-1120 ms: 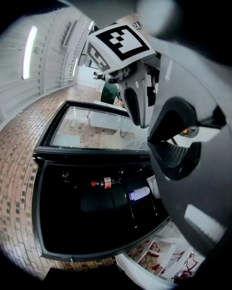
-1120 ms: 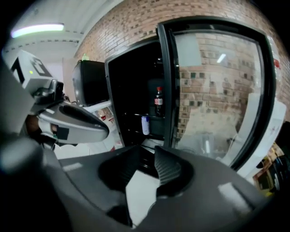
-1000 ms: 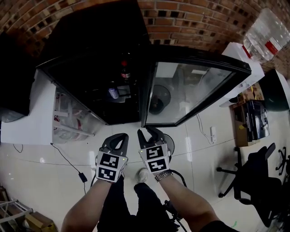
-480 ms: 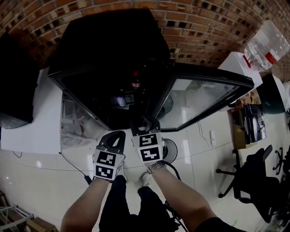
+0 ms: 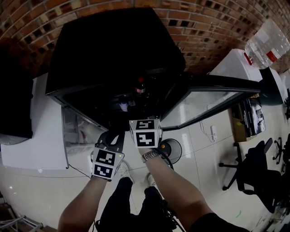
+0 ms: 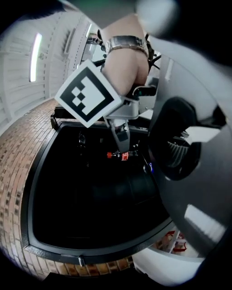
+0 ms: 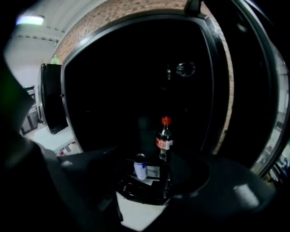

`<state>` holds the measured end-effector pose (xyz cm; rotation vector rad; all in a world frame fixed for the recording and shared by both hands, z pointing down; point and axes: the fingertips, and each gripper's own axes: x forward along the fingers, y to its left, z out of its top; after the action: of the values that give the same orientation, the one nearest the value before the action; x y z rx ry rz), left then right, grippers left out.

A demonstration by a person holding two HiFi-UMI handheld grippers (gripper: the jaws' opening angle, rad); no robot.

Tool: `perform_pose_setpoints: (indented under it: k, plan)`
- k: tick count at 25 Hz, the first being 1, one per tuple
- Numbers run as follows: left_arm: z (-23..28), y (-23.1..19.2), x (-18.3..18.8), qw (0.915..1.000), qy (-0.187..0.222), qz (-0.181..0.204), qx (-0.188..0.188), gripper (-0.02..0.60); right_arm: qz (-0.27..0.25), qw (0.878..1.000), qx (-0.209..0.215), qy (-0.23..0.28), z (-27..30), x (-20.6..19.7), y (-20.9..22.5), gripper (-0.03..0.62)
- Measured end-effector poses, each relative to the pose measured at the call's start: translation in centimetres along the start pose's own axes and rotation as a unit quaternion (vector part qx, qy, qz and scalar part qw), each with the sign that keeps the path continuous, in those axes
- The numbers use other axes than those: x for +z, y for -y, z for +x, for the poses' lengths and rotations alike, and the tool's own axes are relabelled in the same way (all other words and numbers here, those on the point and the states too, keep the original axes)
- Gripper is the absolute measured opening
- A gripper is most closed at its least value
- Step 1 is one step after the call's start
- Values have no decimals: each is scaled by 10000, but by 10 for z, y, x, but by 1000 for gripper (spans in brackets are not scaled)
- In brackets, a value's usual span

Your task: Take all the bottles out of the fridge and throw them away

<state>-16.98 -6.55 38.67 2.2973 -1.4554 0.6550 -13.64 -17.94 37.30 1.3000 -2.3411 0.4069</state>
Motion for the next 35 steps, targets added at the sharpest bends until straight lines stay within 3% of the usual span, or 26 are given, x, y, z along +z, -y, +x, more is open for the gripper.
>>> perform_pose_setpoints:
  k: [11,16,23,26,35]
  plan:
    - [25,-26,13,9981,-51,321,-515,3,195,9976,-649,123,51,31,23,289]
    - [34,-31,8,9971,-112,366,-651,3,264,9958,-879,-7,69,26,39,289]
    - [42,-36,-1,9960,-212,410,-765,3,248,9930,-1123,-251,91,20,52,290]
    - [45,-39,-4,9958,-245,415,-784,3,305,9917,-1196,-350,101,13,56,322]
    - [50,-49,-15,9954,-345,391,-808,3,371,9887,-1414,-331,119,16,63,330]
